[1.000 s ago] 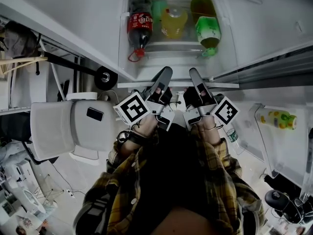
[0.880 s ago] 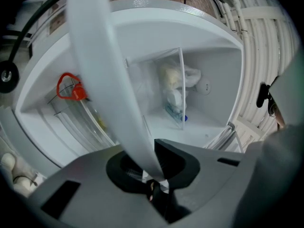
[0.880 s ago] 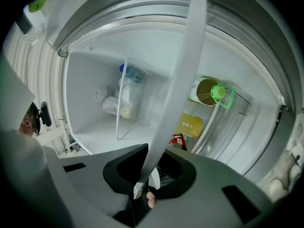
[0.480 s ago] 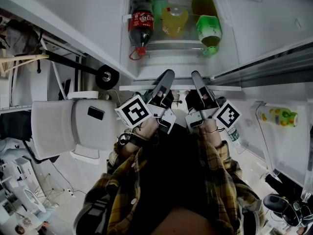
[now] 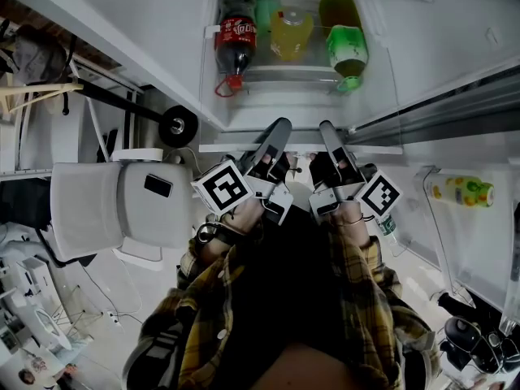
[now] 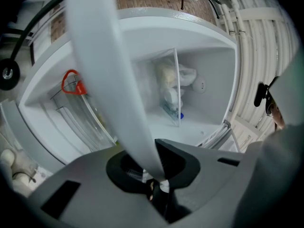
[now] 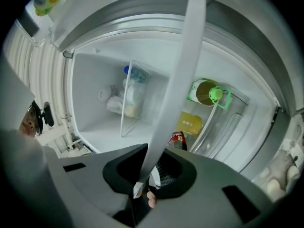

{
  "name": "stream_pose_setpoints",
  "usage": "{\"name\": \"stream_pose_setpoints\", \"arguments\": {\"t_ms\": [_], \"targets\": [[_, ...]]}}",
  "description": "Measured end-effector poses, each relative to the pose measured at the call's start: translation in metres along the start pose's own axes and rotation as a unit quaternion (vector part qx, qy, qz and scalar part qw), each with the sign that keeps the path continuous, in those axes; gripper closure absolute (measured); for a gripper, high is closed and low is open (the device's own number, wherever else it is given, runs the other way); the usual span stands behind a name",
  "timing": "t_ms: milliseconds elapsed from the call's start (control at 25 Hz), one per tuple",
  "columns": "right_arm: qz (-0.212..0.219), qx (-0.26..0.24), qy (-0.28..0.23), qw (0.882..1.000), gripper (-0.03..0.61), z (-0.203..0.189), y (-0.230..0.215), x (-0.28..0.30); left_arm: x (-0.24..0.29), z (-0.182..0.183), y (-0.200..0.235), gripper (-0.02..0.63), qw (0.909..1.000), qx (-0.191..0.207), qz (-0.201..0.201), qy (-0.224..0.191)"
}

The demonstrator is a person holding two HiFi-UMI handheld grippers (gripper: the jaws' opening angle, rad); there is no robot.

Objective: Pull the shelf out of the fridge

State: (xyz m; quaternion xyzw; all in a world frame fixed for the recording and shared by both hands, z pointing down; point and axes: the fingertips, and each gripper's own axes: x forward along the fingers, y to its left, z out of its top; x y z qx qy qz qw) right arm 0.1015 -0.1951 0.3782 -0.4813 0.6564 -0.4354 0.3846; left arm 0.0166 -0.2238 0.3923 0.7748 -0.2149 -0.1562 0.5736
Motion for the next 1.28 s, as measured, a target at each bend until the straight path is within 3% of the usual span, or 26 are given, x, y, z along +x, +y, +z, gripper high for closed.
{"name": "stream_pose_setpoints", "arguments": {"t_ms": [1280], "targets": [[0.0, 0.017, 0.008, 1.0, 0.526, -0.003, -0.005, -0.001, -0.003, -0.003, 0.007, 0.569, 0.9999, -0.006, 0.01, -0.004]]}}
